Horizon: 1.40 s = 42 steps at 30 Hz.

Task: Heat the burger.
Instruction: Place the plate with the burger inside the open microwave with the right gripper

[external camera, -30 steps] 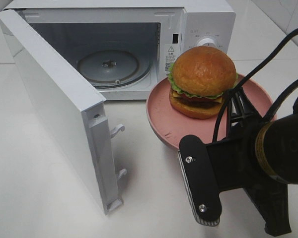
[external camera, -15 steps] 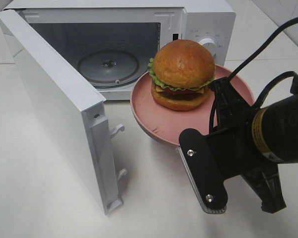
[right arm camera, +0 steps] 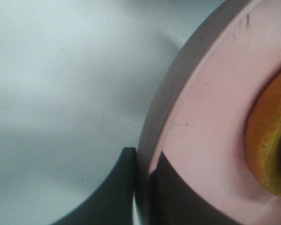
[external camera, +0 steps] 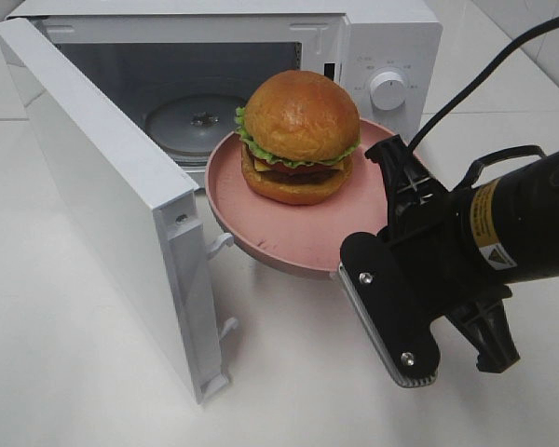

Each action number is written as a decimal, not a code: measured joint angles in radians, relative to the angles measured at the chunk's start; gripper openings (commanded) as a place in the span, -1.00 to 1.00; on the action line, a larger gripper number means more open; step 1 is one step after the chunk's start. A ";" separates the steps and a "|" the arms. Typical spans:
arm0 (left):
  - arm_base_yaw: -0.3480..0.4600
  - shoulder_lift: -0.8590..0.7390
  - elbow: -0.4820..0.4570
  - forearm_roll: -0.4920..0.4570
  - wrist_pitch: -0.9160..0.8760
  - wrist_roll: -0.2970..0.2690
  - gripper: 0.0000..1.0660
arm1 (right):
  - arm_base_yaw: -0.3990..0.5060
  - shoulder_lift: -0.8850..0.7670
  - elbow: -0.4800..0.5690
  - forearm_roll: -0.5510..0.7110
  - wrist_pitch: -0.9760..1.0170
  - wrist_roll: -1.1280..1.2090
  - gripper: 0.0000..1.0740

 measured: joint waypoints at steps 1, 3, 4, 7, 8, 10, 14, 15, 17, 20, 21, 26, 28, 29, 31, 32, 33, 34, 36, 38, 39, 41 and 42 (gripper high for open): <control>0.000 0.000 0.000 0.000 0.000 0.000 0.88 | 0.000 0.000 0.000 0.000 0.000 0.000 -1.00; 0.000 0.000 0.000 0.000 0.000 0.000 0.88 | -0.023 0.000 0.000 0.038 -0.018 -0.057 -1.00; 0.000 0.000 0.000 0.000 0.000 0.000 0.88 | -0.050 0.000 0.000 0.082 -0.027 -0.121 -1.00; 0.000 0.000 0.000 0.000 0.000 0.000 0.88 | -0.080 0.000 0.000 0.166 -0.035 -0.234 -1.00; 0.000 0.000 0.000 0.000 0.000 0.000 0.88 | -0.092 0.000 0.000 0.198 -0.035 -0.278 -1.00; 0.000 0.000 0.000 0.000 0.000 0.000 0.88 | -0.114 0.000 0.000 0.269 -0.035 -0.375 -1.00; 0.000 0.000 0.000 0.000 0.000 0.000 0.88 | -0.141 0.000 0.000 0.372 -0.035 -0.514 -1.00; 0.000 0.000 0.000 0.000 0.000 0.000 0.88 | -0.155 0.000 0.000 0.438 -0.034 -0.603 -1.00; 0.000 0.000 0.000 0.000 0.000 0.000 0.88 | -0.167 0.000 0.000 0.499 -0.034 -0.699 -1.00; 0.000 0.000 0.000 0.000 0.000 0.000 0.88 | -0.179 0.000 0.000 0.582 -0.034 -0.807 -1.00; 0.000 0.000 0.000 0.000 0.000 0.000 0.88 | -0.179 0.000 0.000 0.582 -0.034 -0.807 -1.00; 0.000 0.000 0.000 0.000 0.000 0.000 0.88 | -0.185 0.000 0.000 0.603 -0.034 -0.844 -1.00; 0.000 0.000 0.000 0.000 0.000 0.000 0.88 | -0.191 0.002 -0.001 0.586 -0.032 -0.843 -1.00; 0.000 0.000 0.000 0.000 0.000 0.000 0.88 | -0.191 0.002 -0.001 0.586 -0.032 -0.843 -1.00; 0.000 0.000 0.000 0.000 0.000 0.000 0.88 | -0.192 0.012 -0.028 0.582 -0.001 -0.840 -1.00; 0.000 0.000 0.000 0.000 0.000 0.000 0.88 | -0.192 0.012 -0.028 0.582 -0.001 -0.840 -1.00; 0.000 0.000 0.000 0.000 0.000 0.000 0.88 | -0.192 0.019 -0.043 0.582 0.012 -0.840 -1.00; 0.000 0.000 0.000 0.000 0.000 0.000 0.88 | -0.192 0.019 -0.043 0.582 0.012 -0.840 -1.00; 0.000 0.000 0.000 0.000 0.000 0.000 0.88 | -0.192 0.061 -0.098 0.576 0.048 -0.840 -1.00; 0.000 0.000 0.000 0.000 0.000 0.000 0.88 | -0.192 0.074 -0.112 0.575 0.050 -0.840 -1.00; 0.000 0.000 0.000 0.000 0.000 0.000 0.88 | -0.192 0.074 -0.112 0.575 0.050 -0.840 -1.00; 0.000 0.000 0.000 0.000 0.000 0.000 0.88 | -0.192 0.120 -0.154 0.575 0.060 -0.840 -1.00; 0.000 0.000 0.000 0.000 0.000 0.000 0.88 | -0.192 0.120 -0.154 0.575 0.060 -0.840 -1.00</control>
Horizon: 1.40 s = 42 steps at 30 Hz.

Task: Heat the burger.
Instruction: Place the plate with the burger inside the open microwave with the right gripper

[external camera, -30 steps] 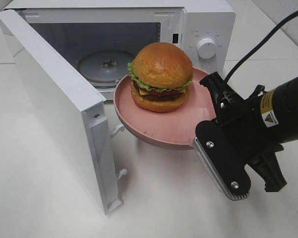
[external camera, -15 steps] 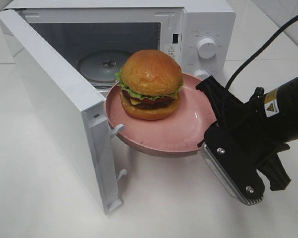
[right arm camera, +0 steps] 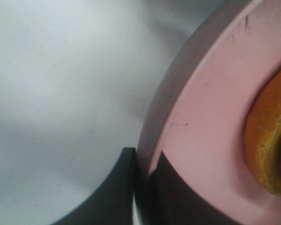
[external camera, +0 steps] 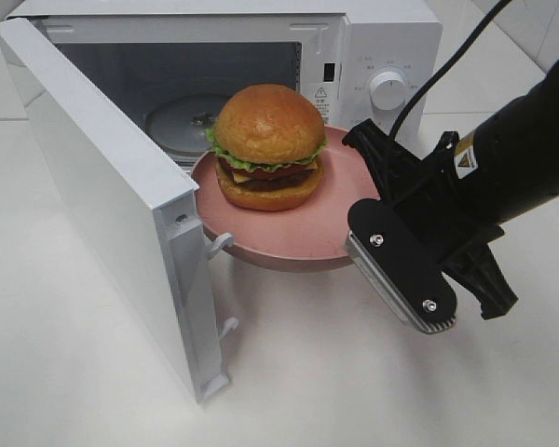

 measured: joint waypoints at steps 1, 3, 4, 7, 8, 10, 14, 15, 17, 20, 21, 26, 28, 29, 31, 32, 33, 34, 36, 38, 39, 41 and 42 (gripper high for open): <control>0.000 0.000 0.000 0.000 0.000 0.000 0.88 | 0.000 0.011 -0.011 0.000 0.004 0.000 -1.00; 0.000 0.000 0.000 0.000 0.000 0.000 0.88 | 0.000 0.028 -0.032 0.000 0.009 0.000 -1.00; 0.000 0.000 0.000 0.000 0.000 0.000 0.88 | 0.000 0.045 -0.053 0.000 0.011 0.000 -1.00; 0.000 0.000 0.000 0.000 0.000 0.000 0.88 | 0.000 0.055 -0.066 0.000 0.012 0.000 -1.00; 0.000 0.000 0.000 0.000 0.000 0.000 0.88 | -0.009 0.072 -0.093 0.001 0.021 0.000 -1.00; 0.000 0.000 0.000 0.000 0.000 0.000 0.88 | -0.019 0.093 -0.119 0.001 0.037 0.000 -1.00; 0.000 0.000 0.000 0.000 0.000 0.000 0.88 | -0.040 0.133 -0.176 0.004 0.069 -0.002 -1.00; 0.000 0.000 0.000 0.000 0.000 0.000 0.88 | -0.040 0.133 -0.176 0.004 0.069 -0.002 -1.00; 0.000 0.000 0.000 0.000 0.000 0.000 0.88 | -0.042 0.158 -0.221 0.015 0.100 -0.004 -1.00; 0.000 0.000 0.000 0.000 0.000 0.000 0.88 | -0.042 0.181 -0.259 0.035 0.119 -0.014 -1.00; 0.000 0.000 0.000 0.000 0.000 0.000 0.88 | -0.042 0.181 -0.259 0.035 0.119 -0.014 -1.00; 0.000 0.000 0.000 0.000 0.000 0.000 0.88 | -0.042 0.213 -0.310 0.052 0.141 -0.026 -1.00; 0.000 0.000 0.000 0.000 0.000 0.000 0.88 | -0.042 0.231 -0.327 0.079 0.146 -0.042 -1.00; 0.000 0.000 0.000 0.000 0.000 0.000 0.88 | -0.042 0.231 -0.327 0.079 0.146 -0.042 -1.00; 0.000 0.000 0.000 0.000 0.000 0.000 0.88 | -0.042 0.244 -0.338 0.104 0.147 -0.057 -1.00; 0.000 0.000 0.000 0.000 0.000 0.000 0.88 | -0.042 0.250 -0.343 0.114 0.147 -0.066 -1.00; 0.000 0.000 0.000 0.000 0.000 0.000 0.88 | -0.044 0.264 -0.354 0.132 0.152 -0.081 -1.00; 0.000 0.000 0.000 0.000 0.000 0.000 0.88 | -0.044 0.264 -0.354 0.132 0.152 -0.081 -1.00; 0.000 0.000 0.000 0.000 0.000 0.000 0.88 | -0.044 0.284 -0.371 0.137 0.156 -0.084 -1.00; 0.000 0.000 0.000 0.000 0.000 0.000 0.88 | -0.044 0.295 -0.388 0.139 0.159 -0.086 -1.00; 0.000 0.000 0.000 0.000 0.000 0.000 0.88 | -0.044 0.295 -0.388 0.139 0.159 -0.086 -1.00; 0.000 0.000 0.000 0.000 0.000 0.000 0.88 | -0.044 0.316 -0.415 0.143 0.159 -0.090 -1.00; 0.000 0.000 0.000 0.000 0.000 0.000 0.88 | -0.044 0.316 -0.415 0.143 0.159 -0.090 -1.00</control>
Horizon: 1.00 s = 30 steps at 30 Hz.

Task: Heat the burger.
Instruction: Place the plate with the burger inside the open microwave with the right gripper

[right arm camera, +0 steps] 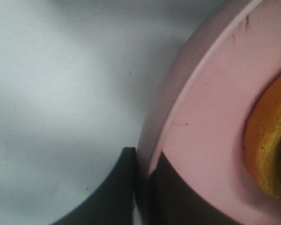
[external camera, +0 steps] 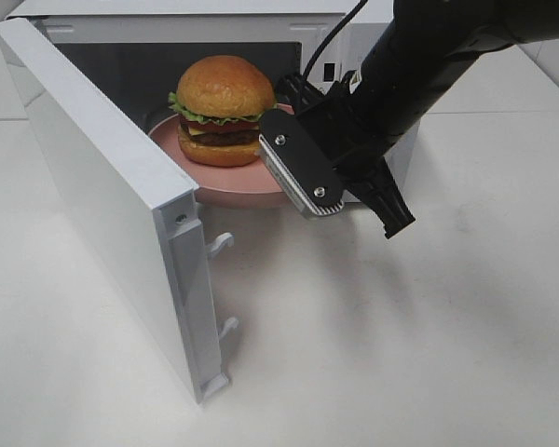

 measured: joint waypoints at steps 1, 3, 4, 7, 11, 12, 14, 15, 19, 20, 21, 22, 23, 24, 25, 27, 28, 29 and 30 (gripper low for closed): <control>0.000 0.000 0.000 0.000 0.000 0.000 0.88 | 0.000 0.015 -0.018 0.002 0.000 0.000 -1.00; 0.000 0.000 0.000 0.000 0.000 0.000 0.88 | 0.000 0.030 -0.035 0.002 0.000 0.000 -1.00; 0.000 0.000 0.000 0.000 0.000 0.000 0.88 | 0.000 0.037 -0.042 -0.001 0.000 0.000 -1.00; 0.000 0.000 0.000 0.000 0.000 0.000 0.88 | 0.000 0.052 -0.059 -0.006 0.004 -0.001 -1.00; 0.000 0.000 0.000 0.000 0.000 0.000 0.88 | 0.005 0.080 -0.094 -0.016 0.007 -0.002 -1.00; 0.000 0.000 0.000 0.001 0.000 0.000 0.88 | 0.005 0.085 -0.102 -0.021 0.007 -0.002 -1.00; 0.000 0.000 0.000 0.001 0.000 0.000 0.88 | 0.008 0.100 -0.120 -0.027 0.006 -0.002 -1.00; 0.000 0.000 0.000 0.001 0.000 0.000 0.88 | 0.008 0.100 -0.120 -0.027 0.006 -0.002 -1.00; 0.000 0.000 0.000 0.003 0.000 0.000 0.88 | 0.008 0.141 -0.161 -0.037 0.005 -0.002 -1.00; 0.000 0.000 0.000 0.003 0.000 0.000 0.88 | 0.008 0.153 -0.176 -0.044 0.005 -0.002 -1.00; 0.000 0.000 0.000 0.003 0.000 0.000 0.88 | 0.008 0.153 -0.176 -0.044 0.005 -0.002 -1.00; 0.000 0.000 0.000 0.004 0.000 0.000 0.88 | 0.008 0.158 -0.182 -0.049 0.005 -0.002 -1.00; 0.000 0.000 0.000 0.004 0.000 0.000 0.88 | 0.008 0.158 -0.182 -0.049 0.005 -0.002 -1.00; 0.000 0.000 0.000 0.004 0.000 0.000 0.88 | 0.008 0.170 -0.196 -0.054 0.005 -0.002 -1.00; 0.000 0.000 0.000 0.004 0.000 0.000 0.88 | 0.008 0.183 -0.212 -0.058 0.005 -0.002 -1.00; 0.000 0.000 0.000 0.004 0.000 0.000 0.88 | 0.008 0.189 -0.219 -0.058 0.005 -0.002 -1.00; 0.000 0.000 0.000 0.004 0.000 0.000 0.88 | 0.008 0.189 -0.219 -0.058 0.005 -0.002 -1.00; 0.000 0.000 0.000 0.004 0.000 0.000 0.88 | 0.008 0.203 -0.236 -0.060 0.007 -0.002 -1.00; 0.000 0.000 0.000 0.005 0.000 0.000 0.88 | 0.008 0.221 -0.260 -0.063 0.009 -0.002 -1.00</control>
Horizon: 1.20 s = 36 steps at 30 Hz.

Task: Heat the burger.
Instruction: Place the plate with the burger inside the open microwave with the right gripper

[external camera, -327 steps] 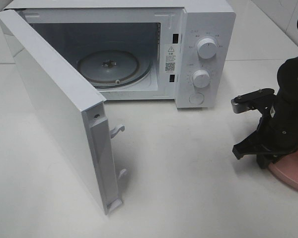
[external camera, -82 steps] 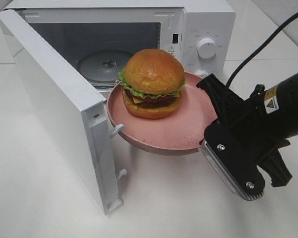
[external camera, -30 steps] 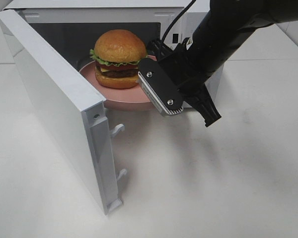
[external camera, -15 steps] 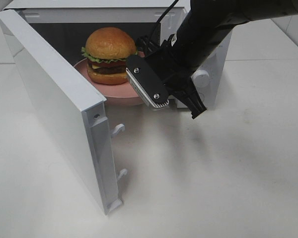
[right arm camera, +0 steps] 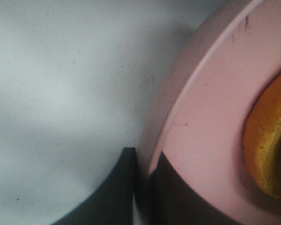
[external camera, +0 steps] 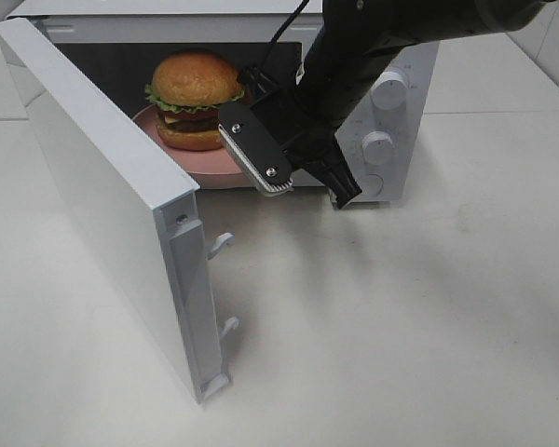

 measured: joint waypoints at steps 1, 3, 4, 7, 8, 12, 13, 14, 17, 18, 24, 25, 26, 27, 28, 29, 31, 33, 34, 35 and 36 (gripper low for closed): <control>0.000 0.000 0.000 0.000 0.000 0.000 0.88 | 0.000 0.000 0.000 0.000 0.000 0.000 -1.00; 0.000 0.000 0.000 0.000 0.000 0.000 0.88 | 0.000 0.006 -0.012 -0.002 0.002 0.000 -1.00; 0.000 0.000 0.000 0.000 0.000 0.000 0.88 | 0.000 0.021 -0.034 -0.002 0.014 0.000 -1.00; 0.000 0.000 0.000 0.000 0.000 0.000 0.88 | 0.000 0.043 -0.068 -0.002 0.023 0.004 -1.00; 0.000 0.000 0.000 0.000 0.000 0.000 0.88 | 0.000 0.062 -0.096 -0.002 0.030 0.013 -1.00; 0.000 0.000 0.000 0.000 0.000 0.000 0.88 | 0.000 0.093 -0.139 -0.014 0.062 0.030 -1.00; 0.000 0.000 0.000 0.001 0.000 0.000 0.88 | 0.000 0.114 -0.169 -0.021 0.081 0.043 -1.00; 0.000 0.000 0.000 0.001 0.000 0.000 0.88 | 0.000 0.114 -0.169 -0.021 0.081 0.043 -1.00; 0.000 0.000 0.000 0.001 0.000 0.000 0.88 | 0.000 0.146 -0.213 -0.028 0.102 0.067 -1.00; 0.000 0.000 0.000 0.001 0.000 0.000 0.88 | 0.000 0.169 -0.246 -0.029 0.103 0.074 -1.00; 0.000 0.000 0.000 0.001 0.000 0.000 0.88 | 0.000 0.214 -0.312 -0.032 0.101 0.096 -1.00; 0.000 0.000 0.000 0.001 0.000 0.000 0.88 | 0.000 0.224 -0.326 -0.040 0.101 0.104 -1.00; 0.000 0.000 0.000 0.001 0.000 0.000 0.88 | 0.000 0.241 -0.349 -0.059 0.099 0.129 -1.00; 0.000 0.000 0.000 0.001 0.000 0.000 0.88 | 0.000 0.241 -0.349 -0.059 0.099 0.129 -1.00; 0.000 0.000 0.000 0.001 0.000 0.000 0.88 | 0.000 0.260 -0.368 -0.078 0.099 0.152 -1.00; 0.000 0.000 0.000 0.001 0.000 0.000 0.88 | 0.000 0.271 -0.377 -0.082 0.099 0.161 -1.00; 0.000 0.000 0.000 0.001 0.000 0.000 0.88 | 0.000 0.289 -0.397 -0.089 0.103 0.177 -1.00; 0.000 0.000 0.000 0.001 0.000 0.000 0.88 | 0.000 0.306 -0.421 -0.098 0.104 0.193 -1.00; 0.000 0.000 0.000 0.001 0.000 0.000 0.88 | 0.000 0.316 -0.432 -0.100 0.103 0.200 -1.00; 0.000 0.000 0.000 0.001 0.000 0.000 0.88 | 0.000 0.316 -0.432 -0.100 0.103 0.200 -1.00; 0.000 0.000 0.000 0.001 0.000 0.000 0.88 | 0.000 0.335 -0.453 -0.107 0.103 0.206 -0.99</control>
